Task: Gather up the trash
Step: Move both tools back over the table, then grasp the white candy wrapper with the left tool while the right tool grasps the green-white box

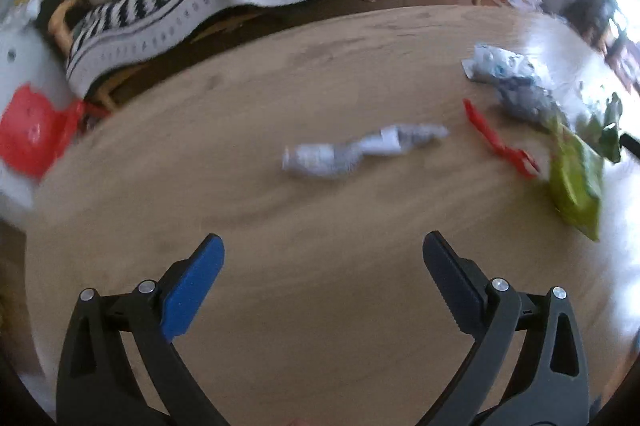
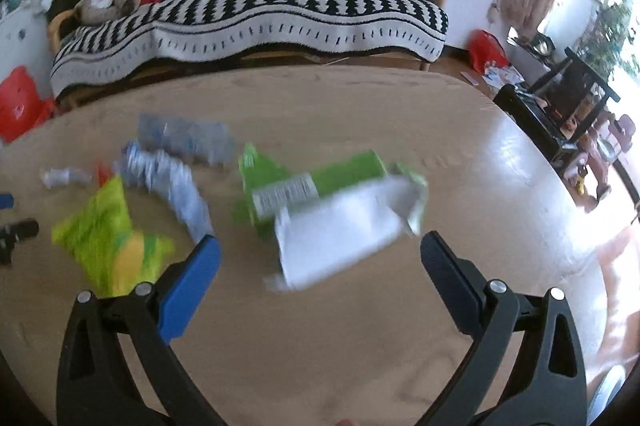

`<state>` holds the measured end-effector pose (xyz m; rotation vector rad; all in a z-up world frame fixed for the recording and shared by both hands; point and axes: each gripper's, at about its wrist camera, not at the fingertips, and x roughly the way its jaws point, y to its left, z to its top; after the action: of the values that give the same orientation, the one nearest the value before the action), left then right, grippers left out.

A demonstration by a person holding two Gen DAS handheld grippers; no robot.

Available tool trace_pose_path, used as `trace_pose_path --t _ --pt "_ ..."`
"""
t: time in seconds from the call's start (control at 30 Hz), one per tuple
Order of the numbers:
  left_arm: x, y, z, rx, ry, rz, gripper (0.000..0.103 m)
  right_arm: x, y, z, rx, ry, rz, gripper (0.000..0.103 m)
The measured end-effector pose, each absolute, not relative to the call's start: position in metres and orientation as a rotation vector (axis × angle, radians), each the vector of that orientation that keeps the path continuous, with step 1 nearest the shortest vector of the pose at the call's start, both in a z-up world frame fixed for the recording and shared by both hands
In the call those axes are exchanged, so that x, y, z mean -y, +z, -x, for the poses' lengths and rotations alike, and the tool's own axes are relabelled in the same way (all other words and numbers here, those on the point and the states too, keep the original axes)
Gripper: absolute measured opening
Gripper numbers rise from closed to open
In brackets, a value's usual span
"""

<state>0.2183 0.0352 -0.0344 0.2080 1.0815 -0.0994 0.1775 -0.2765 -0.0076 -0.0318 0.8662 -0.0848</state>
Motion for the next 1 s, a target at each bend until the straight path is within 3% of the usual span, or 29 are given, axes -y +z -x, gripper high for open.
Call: trace_pose_path --t 0.27,1.0 --pt "-0.017 -0.046 -0.260 -1.070 -0.213 -0.309 0.097 0.275 -0.035 -0.227 -0.948 -0.200 0.001 0.097" --pt "-0.016 -0.056 -0.270 -0.971 -0.269 -0.178 0.098 0.344 -0.062 -0.189 -0.955 -0.112 -0.069 0.098"
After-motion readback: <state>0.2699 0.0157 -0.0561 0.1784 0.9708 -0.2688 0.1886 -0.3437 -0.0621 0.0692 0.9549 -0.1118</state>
